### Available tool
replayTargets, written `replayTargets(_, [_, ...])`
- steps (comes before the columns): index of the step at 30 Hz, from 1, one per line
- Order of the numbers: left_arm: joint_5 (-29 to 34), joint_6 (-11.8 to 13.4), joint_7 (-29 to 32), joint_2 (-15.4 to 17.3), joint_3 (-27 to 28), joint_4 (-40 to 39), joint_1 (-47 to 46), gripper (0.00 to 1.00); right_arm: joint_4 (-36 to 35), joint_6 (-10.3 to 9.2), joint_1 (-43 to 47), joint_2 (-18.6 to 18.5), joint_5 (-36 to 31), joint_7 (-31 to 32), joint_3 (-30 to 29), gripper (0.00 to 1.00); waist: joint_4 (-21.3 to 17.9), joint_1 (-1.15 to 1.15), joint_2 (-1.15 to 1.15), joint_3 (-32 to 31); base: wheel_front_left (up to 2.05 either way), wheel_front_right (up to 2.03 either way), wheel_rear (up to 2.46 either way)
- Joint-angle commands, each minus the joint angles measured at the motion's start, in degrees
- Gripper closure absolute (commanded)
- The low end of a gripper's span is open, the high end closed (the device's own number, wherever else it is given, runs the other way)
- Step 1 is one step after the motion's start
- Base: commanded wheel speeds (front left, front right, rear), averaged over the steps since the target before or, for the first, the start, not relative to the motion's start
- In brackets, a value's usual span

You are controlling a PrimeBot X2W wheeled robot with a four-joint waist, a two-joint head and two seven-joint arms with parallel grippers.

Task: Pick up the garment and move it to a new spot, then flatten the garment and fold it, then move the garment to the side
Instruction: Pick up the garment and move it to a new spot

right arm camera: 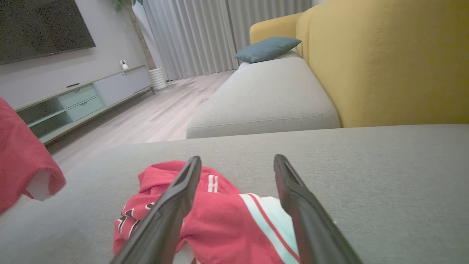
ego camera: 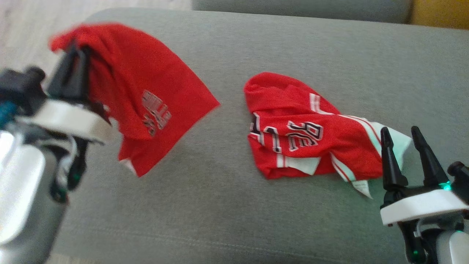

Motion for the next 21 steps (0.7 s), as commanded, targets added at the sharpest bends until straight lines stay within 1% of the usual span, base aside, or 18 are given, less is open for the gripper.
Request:
replayTargets(1, [-0.23,-0.54,0.63,3.21,3.40,-1.76,-5.16,1.00,-1.94,-0.04,-1.03,-0.35,0.35,-0.62,1.17,0.00,2.93,0.00,0.00,-0.34,0.00,0.00,0.00])
replayTargets(5, [-2.03,-3.41,2.42,5.19,4.47,2.70,-9.93,1.00,-2.12,-0.04,-2.17,-0.35,-0.16,-0.29,1.97,0.00,4.93,0.00,0.00,0.80,0.00,0.00,0.00])
replayTargets(10, [-5.44,-6.28,1.09,5.46,6.61,13.20,-14.10,1.00,-2.68,-0.04,-3.85,-0.35,-1.12,0.52,2.69,0.00,5.58,0.00,0.00,3.65,0.00,0.00,0.00])
replayTargets(16, [-9.39,-9.26,-3.00,4.49,9.26,29.97,-16.71,1.00,-4.68,-0.04,-5.96,-0.34,-3.05,2.84,3.37,0.00,4.22,0.00,0.00,8.63,0.00,0.00,0.00])
replayTargets(21, [-12.82,-13.29,-7.18,1.30,10.25,43.90,-18.29,1.00,-7.03,-0.04,-7.41,-0.34,-4.95,4.87,3.05,0.00,2.86,0.00,0.00,12.27,0.00,0.00,0.00])
